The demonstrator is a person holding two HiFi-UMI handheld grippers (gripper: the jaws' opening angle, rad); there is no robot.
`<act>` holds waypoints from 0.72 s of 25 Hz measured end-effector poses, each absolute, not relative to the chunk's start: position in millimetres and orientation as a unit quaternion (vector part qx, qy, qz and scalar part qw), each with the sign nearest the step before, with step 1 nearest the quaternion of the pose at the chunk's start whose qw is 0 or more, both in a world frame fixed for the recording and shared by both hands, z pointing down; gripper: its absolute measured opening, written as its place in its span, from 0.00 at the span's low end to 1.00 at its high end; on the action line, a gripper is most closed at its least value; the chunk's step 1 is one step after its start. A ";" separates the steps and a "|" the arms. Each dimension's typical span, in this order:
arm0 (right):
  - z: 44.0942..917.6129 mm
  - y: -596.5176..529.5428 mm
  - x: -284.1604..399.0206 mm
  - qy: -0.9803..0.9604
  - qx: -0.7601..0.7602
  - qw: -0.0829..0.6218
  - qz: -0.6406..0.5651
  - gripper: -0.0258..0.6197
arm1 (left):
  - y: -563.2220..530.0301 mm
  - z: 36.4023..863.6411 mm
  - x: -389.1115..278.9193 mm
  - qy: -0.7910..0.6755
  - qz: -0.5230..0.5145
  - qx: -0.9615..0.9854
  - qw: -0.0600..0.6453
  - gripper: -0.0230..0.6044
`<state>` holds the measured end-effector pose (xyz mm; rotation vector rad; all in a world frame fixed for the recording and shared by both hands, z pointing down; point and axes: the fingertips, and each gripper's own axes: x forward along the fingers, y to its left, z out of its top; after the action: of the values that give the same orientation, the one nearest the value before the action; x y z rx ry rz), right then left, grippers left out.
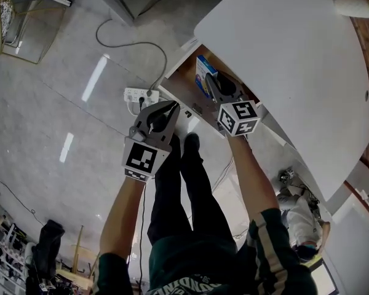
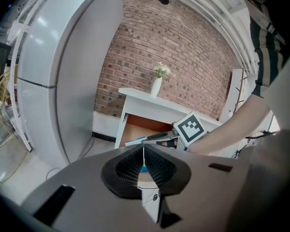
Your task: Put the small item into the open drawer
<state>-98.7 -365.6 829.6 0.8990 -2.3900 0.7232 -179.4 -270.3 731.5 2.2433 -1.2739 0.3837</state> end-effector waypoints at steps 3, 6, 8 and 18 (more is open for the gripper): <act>839.2 -370.6 -97.5 -0.868 0.335 0.226 0.287 0.21 | -269.1 735.4 -176.3 -0.465 0.145 0.831 0.269 0.07; 847.5 -375.2 -96.0 -0.862 0.342 0.212 0.310 0.21 | -270.3 738.2 -178.2 -0.467 0.144 0.828 0.274 0.07; 851.1 -376.6 -94.4 -0.859 0.344 0.205 0.320 0.21 | -270.5 740.0 -179.6 -0.469 0.144 0.827 0.275 0.07; 862.6 -362.9 -87.3 -0.855 0.333 0.216 0.335 0.21 | -264.4 745.1 -176.7 -0.464 0.144 0.828 0.280 0.07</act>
<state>-87.3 -362.9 862.6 0.9233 -2.3687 0.9282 -176.7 -264.4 745.1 2.2201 -1.2448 0.3874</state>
